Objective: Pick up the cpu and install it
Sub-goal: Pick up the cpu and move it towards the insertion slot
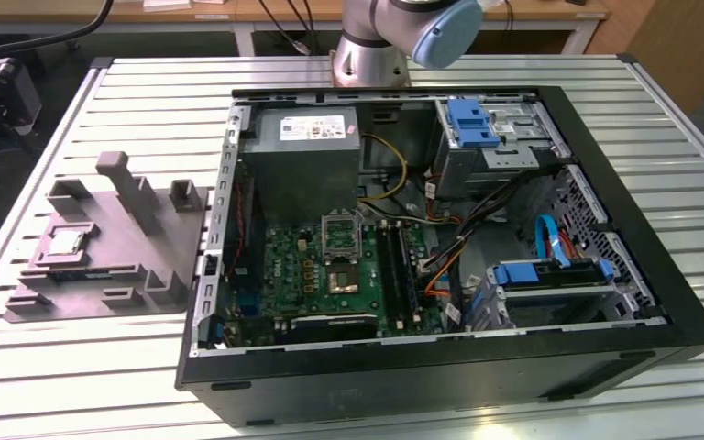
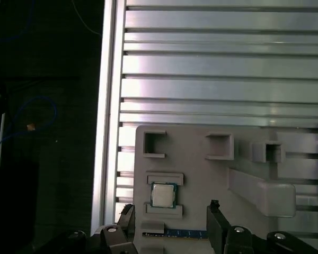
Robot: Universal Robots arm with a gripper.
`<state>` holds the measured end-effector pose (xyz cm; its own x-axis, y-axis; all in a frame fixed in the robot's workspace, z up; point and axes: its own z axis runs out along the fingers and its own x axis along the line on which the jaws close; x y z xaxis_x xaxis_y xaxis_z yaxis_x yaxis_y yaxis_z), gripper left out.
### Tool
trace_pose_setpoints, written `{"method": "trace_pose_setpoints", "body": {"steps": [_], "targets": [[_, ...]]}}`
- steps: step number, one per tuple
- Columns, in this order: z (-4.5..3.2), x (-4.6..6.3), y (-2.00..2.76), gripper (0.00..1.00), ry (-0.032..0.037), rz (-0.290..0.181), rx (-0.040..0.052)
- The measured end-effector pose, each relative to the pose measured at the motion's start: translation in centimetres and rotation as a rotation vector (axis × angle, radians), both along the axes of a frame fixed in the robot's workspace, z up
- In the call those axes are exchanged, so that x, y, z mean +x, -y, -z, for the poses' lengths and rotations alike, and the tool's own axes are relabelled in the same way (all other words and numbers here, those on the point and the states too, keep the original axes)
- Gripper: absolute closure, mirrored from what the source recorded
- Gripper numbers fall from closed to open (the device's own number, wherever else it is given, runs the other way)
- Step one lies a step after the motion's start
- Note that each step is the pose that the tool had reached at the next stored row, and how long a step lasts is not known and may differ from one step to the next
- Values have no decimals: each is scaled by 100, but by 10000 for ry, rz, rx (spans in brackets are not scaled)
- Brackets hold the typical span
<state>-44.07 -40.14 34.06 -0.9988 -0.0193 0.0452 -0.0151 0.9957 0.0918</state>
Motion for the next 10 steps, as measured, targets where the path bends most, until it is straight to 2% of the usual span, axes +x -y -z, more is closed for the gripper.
{"method": "trace_pose_setpoints", "body": {"steps": [10], "targets": [[14, 0, 0, 35, 1, -2, 0]]}}
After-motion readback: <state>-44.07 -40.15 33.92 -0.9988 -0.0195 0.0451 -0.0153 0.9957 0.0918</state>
